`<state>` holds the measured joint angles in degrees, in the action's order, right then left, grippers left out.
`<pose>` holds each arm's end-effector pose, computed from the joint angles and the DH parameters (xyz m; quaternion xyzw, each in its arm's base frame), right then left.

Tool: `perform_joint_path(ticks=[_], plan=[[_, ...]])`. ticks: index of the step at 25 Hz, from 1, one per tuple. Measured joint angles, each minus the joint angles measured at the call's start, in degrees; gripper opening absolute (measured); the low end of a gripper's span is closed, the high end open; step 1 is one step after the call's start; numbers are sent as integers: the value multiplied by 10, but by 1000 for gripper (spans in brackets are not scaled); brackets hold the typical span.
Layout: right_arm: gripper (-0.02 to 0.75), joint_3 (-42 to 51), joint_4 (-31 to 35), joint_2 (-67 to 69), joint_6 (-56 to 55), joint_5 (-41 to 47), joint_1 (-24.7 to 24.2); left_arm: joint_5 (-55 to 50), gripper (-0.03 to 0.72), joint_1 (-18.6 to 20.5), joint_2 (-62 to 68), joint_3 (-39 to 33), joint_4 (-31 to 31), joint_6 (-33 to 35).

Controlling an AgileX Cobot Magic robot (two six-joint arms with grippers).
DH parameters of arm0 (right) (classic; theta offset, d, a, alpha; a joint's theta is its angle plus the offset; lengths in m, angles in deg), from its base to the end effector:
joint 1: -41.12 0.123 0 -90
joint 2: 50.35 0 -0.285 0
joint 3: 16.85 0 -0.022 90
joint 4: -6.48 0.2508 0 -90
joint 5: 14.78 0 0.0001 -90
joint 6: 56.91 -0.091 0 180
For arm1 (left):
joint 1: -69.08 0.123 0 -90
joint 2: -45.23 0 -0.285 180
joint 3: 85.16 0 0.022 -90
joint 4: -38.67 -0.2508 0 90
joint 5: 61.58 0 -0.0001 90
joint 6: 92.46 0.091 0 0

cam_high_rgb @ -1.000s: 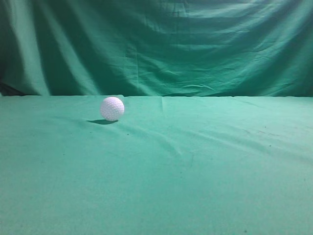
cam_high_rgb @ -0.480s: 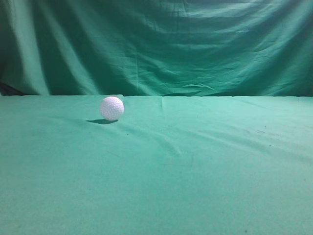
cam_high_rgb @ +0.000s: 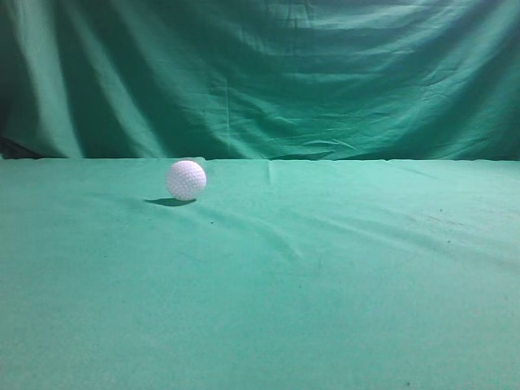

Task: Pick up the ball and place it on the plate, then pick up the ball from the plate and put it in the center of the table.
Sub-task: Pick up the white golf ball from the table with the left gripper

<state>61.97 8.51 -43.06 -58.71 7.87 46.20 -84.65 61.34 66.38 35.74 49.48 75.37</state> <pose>0.0519 0.0059 0.1688 -0.0139 0.8127 0.0500 0.5804 0.0646 -0.0155 0.2695 -0.0752 0.7785 -0.1882 0.5940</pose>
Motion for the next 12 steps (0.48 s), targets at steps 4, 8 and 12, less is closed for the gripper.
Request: perform_joint_path(ticks=[4, 8, 12], plan=[[46, 0, 0, 0, 0, 0, 0, 1, 0, 0, 27, 2, -1, 0], [46, 0, 0, 0, 0, 0, 0, -1, 0, 0, 47, 16, 26, 33], [46, 0, 0, 0, 0, 0, 0, -96, 0, 0, 110, 73, 95, 241]])
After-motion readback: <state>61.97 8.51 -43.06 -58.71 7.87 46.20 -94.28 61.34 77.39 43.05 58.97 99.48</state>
